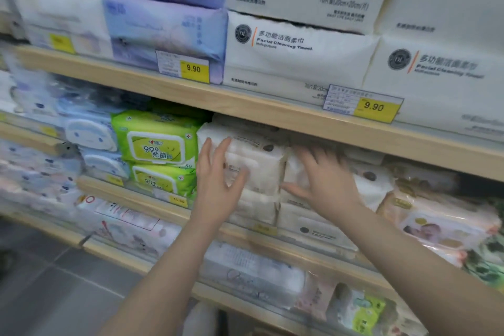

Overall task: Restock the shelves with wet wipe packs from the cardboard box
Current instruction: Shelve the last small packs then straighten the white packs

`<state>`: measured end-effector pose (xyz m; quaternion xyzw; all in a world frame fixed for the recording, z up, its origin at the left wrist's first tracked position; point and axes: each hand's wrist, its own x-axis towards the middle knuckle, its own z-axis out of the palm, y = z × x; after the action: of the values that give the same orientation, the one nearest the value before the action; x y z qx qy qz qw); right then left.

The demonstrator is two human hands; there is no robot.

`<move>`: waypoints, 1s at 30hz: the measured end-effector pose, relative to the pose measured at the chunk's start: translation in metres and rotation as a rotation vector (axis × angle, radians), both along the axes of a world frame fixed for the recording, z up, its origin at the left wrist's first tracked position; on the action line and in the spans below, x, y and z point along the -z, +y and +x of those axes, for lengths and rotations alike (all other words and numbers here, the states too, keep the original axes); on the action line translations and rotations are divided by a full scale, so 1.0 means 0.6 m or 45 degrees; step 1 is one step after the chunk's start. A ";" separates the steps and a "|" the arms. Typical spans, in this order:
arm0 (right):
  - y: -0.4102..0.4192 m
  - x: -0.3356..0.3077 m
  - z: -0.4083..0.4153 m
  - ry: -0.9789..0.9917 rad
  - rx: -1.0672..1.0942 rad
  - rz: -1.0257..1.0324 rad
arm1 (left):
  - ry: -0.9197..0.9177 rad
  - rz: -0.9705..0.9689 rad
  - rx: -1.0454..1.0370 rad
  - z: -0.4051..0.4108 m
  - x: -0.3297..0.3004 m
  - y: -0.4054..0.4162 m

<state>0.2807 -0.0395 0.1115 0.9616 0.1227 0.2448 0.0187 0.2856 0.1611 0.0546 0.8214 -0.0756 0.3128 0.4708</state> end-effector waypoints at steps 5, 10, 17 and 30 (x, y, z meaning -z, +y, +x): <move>0.168 -0.024 0.018 0.010 -0.348 0.031 | 0.047 -0.047 -0.269 -0.004 0.001 0.159; 0.315 -0.025 0.093 0.065 -0.466 -0.018 | 0.112 0.089 -0.393 0.028 -0.008 0.263; 0.368 -0.013 0.198 0.462 -0.251 0.093 | 0.128 0.803 -0.401 0.118 -0.014 0.299; 0.353 -0.015 0.184 0.290 -0.288 0.086 | 0.145 0.825 -0.214 0.156 -0.015 0.323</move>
<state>0.3914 0.1726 0.1206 0.9632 0.2234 0.1387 -0.0555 0.3790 0.3551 0.0638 0.9479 -0.0768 0.2639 0.1612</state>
